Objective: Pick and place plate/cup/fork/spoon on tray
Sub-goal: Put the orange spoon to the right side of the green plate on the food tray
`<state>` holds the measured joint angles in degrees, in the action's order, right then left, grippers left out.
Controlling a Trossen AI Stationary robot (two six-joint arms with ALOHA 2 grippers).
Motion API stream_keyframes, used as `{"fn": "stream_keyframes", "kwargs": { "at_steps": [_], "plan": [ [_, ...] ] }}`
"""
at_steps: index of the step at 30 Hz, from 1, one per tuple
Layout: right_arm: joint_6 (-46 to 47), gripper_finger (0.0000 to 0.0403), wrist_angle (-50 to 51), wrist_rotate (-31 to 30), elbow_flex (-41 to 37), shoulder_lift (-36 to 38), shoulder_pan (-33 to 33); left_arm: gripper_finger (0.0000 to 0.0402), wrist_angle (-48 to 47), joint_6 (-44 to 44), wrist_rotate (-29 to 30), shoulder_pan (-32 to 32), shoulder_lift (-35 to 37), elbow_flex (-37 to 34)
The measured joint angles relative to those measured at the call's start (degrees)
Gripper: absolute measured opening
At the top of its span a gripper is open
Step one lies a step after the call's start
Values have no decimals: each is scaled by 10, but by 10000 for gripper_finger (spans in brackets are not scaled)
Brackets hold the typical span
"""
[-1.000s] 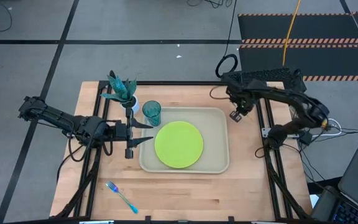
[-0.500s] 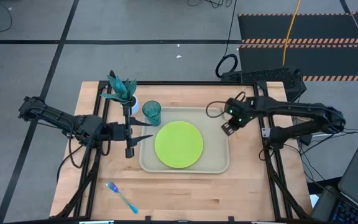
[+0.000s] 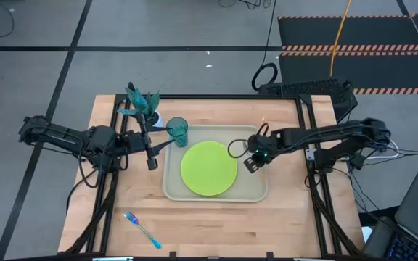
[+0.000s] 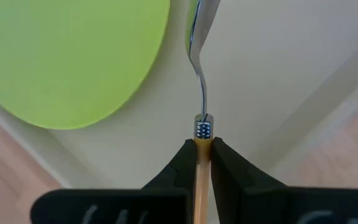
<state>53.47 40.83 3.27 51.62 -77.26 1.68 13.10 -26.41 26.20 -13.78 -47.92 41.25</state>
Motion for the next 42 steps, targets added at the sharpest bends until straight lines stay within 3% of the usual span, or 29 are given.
{"fn": "stream_keyframes", "kwargs": {
  "at_steps": [12, 23, 29, 37, 42],
  "plan": [
    [20, 24, -14, -1, 0, -80, -14, 172, -15, 21, 0, -1, 0, 0],
    [-8, 144, -23, -36, -6, -80, -13, 172, -19, 40, -1, -1, 0, 0],
    [-8, 185, -29, -35, -22, -80, -13, 172, -23, 42, -1, -1, 0, 0],
    [-24, 192, -30, -30, -25, -80, -22, 172, -23, 42, -1, -1, 0, 0],
    [-150, 183, -76, -37, -26, -80, -47, 172, -23, 40, -1, -1, 0, 0]
  ]
}}
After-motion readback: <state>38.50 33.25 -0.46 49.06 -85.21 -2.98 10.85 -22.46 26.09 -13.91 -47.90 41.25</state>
